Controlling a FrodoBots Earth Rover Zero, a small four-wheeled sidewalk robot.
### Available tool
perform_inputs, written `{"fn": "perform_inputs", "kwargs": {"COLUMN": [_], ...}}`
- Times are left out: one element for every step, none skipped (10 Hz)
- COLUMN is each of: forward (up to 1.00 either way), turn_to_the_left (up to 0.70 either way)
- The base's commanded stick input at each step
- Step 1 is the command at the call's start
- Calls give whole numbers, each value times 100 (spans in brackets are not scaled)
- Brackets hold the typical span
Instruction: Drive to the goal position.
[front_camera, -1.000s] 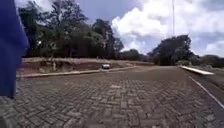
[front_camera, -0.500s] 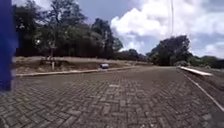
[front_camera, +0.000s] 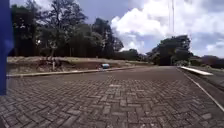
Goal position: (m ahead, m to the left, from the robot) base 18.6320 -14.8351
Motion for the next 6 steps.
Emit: {"fn": "perform_inputs", "kwargs": {"forward": [70, 70, 70, 70, 70, 70], "turn_to_the_left": [-27, -27, -27, -27, -27, -27]}}
